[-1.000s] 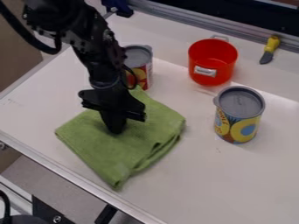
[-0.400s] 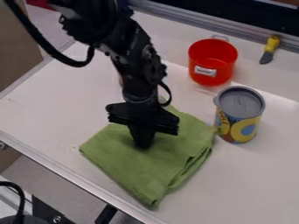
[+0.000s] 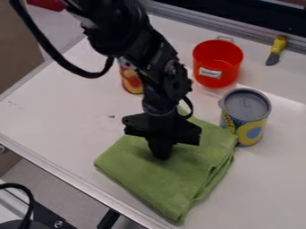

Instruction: Move the green towel to the right side of the table

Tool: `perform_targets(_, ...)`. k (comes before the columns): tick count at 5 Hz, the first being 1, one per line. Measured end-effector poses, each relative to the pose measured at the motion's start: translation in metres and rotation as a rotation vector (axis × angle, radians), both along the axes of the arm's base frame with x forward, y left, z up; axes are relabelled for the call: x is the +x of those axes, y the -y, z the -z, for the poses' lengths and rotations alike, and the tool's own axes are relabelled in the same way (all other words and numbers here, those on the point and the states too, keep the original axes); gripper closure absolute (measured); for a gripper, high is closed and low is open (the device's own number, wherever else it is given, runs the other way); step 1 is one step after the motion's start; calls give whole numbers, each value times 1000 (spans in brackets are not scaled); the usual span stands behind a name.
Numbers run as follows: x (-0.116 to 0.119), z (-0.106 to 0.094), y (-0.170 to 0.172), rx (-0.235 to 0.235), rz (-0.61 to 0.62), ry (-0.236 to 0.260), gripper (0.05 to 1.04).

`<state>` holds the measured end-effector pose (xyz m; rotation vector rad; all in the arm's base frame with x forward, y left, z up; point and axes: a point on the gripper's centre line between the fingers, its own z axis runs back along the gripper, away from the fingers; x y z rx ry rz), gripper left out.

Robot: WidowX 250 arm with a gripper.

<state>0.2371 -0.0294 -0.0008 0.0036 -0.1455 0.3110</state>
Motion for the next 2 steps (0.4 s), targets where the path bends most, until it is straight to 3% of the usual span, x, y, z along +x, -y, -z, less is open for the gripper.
perform_targets(1,-4,-1,4,3,-22,-27,1022)
perform_targets(2,-3,-6,-5,24,-37,-17,930)
